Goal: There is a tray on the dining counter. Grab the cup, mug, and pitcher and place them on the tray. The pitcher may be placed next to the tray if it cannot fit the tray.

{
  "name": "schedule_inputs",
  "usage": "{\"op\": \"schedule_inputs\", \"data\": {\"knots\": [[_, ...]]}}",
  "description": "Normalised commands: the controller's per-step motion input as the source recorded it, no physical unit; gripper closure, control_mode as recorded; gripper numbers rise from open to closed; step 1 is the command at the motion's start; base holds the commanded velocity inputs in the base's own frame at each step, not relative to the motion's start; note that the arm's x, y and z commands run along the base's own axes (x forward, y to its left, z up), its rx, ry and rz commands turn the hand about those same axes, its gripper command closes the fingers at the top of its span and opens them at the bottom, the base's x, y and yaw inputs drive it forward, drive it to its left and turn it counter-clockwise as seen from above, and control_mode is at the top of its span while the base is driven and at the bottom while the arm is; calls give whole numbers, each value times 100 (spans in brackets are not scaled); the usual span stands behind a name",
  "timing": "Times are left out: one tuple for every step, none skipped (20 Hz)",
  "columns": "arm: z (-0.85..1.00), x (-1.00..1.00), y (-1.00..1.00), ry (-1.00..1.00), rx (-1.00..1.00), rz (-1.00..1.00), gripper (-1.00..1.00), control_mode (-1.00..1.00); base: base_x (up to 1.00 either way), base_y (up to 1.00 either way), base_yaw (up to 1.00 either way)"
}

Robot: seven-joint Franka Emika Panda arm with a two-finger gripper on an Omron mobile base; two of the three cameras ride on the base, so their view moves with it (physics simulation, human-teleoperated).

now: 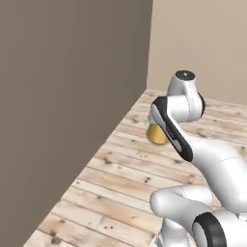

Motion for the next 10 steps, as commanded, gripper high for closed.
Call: {"op": "schedule_inputs", "data": {"knots": [[0,0,0,0,0,0,100,100,68,79,-97],[0,0,0,0,0,0,100,100,59,74,-99],[0,0,0,0,0,0,100,100,57,72,-100],[0,0,0,0,0,0,100,100,56,71,-100],[0,0,0,0,0,0,100,100,54,71,-100],[0,0,0,0,0,0,100,100,54,69,-100],[0,0,0,0,0,0,100,100,54,69,-100],[0,0,0,0,0,0,100,100,54,69,-100],[0,0,0,0,0,0,100,100,55,68,-100],[0,0,0,0,0,0,100,100,59,69,-99]]}}
